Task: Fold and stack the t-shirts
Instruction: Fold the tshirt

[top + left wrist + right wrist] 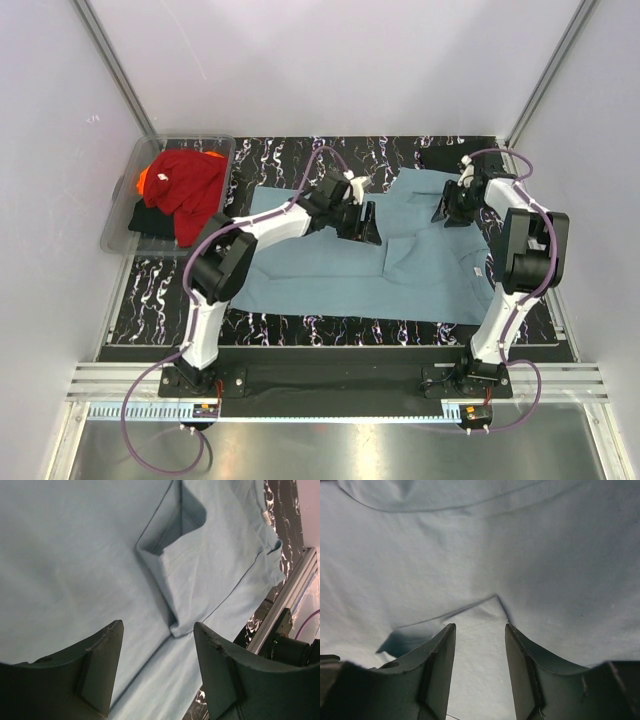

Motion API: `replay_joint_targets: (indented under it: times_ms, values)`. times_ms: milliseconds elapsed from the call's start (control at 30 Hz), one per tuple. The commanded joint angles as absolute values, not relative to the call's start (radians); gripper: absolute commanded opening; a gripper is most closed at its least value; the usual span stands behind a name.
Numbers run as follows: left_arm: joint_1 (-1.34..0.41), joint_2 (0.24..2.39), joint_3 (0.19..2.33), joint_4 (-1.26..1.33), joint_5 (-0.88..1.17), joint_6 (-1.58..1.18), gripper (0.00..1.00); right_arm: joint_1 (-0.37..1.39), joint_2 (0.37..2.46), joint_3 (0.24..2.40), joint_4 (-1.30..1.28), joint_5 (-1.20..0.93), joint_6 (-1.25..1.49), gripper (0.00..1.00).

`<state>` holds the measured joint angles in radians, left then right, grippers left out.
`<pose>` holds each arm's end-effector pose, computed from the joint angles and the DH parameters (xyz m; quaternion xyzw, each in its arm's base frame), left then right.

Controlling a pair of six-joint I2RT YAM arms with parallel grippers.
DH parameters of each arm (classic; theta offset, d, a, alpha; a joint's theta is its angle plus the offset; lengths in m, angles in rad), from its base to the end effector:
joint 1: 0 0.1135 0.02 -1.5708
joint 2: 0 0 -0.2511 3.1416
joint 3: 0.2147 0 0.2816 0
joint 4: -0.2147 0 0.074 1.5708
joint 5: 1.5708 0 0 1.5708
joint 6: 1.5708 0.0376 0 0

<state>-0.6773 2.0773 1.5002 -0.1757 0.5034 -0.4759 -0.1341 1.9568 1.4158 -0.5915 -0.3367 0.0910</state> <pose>0.3651 -0.3169 0.1601 0.1879 0.8741 -0.4015 0.1983 0.4256 -0.0449 0.1567 0.0719 0.9603 0.1589 0.2178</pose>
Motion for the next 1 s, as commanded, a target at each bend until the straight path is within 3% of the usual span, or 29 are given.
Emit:
replay_joint_targets:
  times_ms: [0,967]
  values:
    - [-0.686,2.111,1.586,-0.098,0.566,-0.466,0.63,-0.14,1.957,1.445,-0.607,-0.33,0.038,0.51]
    - [-0.721,2.316,1.746,-0.077,0.638,-0.488,0.53,-0.133,2.046,1.483,-0.595,-0.42,0.028,0.42]
